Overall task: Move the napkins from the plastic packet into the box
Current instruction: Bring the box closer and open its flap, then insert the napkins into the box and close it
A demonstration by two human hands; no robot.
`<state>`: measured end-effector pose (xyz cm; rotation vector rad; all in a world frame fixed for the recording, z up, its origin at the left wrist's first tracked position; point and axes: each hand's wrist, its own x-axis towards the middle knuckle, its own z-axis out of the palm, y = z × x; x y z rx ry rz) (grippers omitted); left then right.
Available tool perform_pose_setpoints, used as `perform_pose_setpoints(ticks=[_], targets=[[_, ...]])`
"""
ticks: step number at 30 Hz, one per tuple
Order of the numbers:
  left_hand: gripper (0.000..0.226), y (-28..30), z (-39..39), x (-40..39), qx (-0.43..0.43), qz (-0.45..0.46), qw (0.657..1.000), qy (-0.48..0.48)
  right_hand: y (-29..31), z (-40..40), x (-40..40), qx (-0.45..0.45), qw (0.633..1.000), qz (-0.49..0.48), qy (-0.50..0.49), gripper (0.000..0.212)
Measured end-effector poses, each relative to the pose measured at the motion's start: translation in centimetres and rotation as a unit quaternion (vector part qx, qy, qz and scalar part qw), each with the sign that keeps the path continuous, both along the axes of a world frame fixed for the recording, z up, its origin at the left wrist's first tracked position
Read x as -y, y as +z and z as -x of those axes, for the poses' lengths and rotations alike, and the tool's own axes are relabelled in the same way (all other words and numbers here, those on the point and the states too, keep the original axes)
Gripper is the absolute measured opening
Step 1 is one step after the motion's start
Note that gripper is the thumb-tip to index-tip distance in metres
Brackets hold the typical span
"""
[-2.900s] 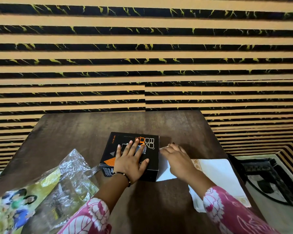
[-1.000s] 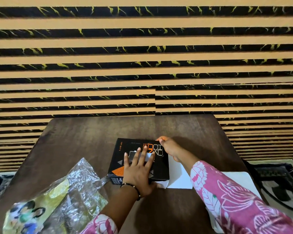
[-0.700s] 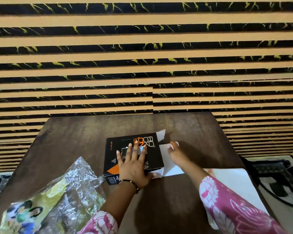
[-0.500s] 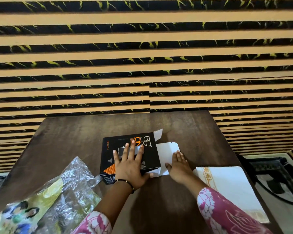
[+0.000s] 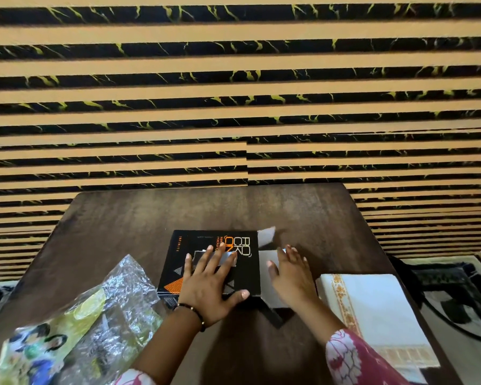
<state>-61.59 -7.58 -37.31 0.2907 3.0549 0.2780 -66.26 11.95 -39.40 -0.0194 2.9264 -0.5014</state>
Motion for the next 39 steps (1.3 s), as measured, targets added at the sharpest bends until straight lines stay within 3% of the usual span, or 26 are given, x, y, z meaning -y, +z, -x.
perform_pose_setpoints(ticks=[2,5,7,10,13,15,18,20,21,23,24,26,28,30,33,35,39], targets=[[0.090,-0.1,-1.1,-0.1,-0.008,0.010,1.000,-0.022,0.4,0.1,0.8,-0.024,0.995,0.097,0.002,0.055],[0.081,-0.4,-2.0,-0.5,0.009,0.022,0.999,-0.021,1.5,0.7,2.0,0.094,0.943,0.313,-0.060,0.053],[0.082,0.1,-2.1,-0.6,0.024,0.010,1.000,-0.015,2.3,0.9,2.3,0.165,0.911,0.370,-0.076,0.055],[0.096,0.2,-1.9,-0.5,0.006,0.014,1.000,-0.022,3.2,0.7,1.6,0.201,0.874,0.434,-0.089,0.052],[0.106,0.5,-1.7,-0.6,0.036,-0.010,0.999,-0.010,4.1,0.0,-1.1,0.152,0.872,0.448,-0.123,0.042],[0.109,0.9,-1.6,-1.0,0.040,-0.050,0.998,0.014,4.3,-1.3,-4.4,0.090,0.868,0.467,-0.143,0.024],[0.088,2.1,-1.7,-3.2,-0.036,-0.101,0.993,0.042,4.5,-4.4,-10.4,-0.018,0.879,0.427,-0.212,0.014],[0.065,3.1,-2.0,-6.3,-0.100,-0.180,0.978,0.016,4.3,-6.5,-14.3,-0.053,0.910,0.314,-0.265,0.027],[0.053,3.8,-2.5,-8.4,-0.092,-0.236,0.967,-0.006,3.7,-7.4,-16.3,-0.047,0.922,0.250,-0.290,0.037],[0.036,4.6,-3.8,-12.6,-0.005,-0.336,0.940,-0.050,2.7,-8.4,-18.8,0.004,0.928,0.166,-0.333,0.051],[0.038,4.4,-4.5,-14.9,0.054,-0.374,0.923,-0.066,2.5,-8.8,-19.5,0.031,0.927,0.154,-0.339,0.056],[0.058,2.8,-5.6,-18.5,0.150,-0.380,0.910,-0.076,2.0,-9.3,-20.2,0.065,0.927,0.172,-0.327,0.058],[0.085,0.1,-5.9,-20.6,0.203,-0.324,0.922,-0.066,1.2,-9.6,-20.3,0.081,0.925,0.194,-0.315,0.055],[0.096,-2.4,-5.2,-21.5,0.247,-0.294,0.923,-0.009,0.7,-9.9,-20.6,0.079,0.923,0.212,-0.310,0.051],[0.066,-3.5,-4.5,-21.8,0.290,-0.326,0.898,0.061,0.4,-9.7,-21.2,0.082,0.925,0.210,-0.306,0.049],[0.042,-3.4,-4.6,-22.4,0.268,-0.363,0.888,0.089,0.4,-9.5,-21.7,0.086,0.919,0.228,-0.310,0.044],[0.037,-3.7,-4.3,-23.2,0.246,-0.415,0.850,0.215,0.2,-9.5,-23.4,0.115,0.860,0.373,-0.330,0.027]])
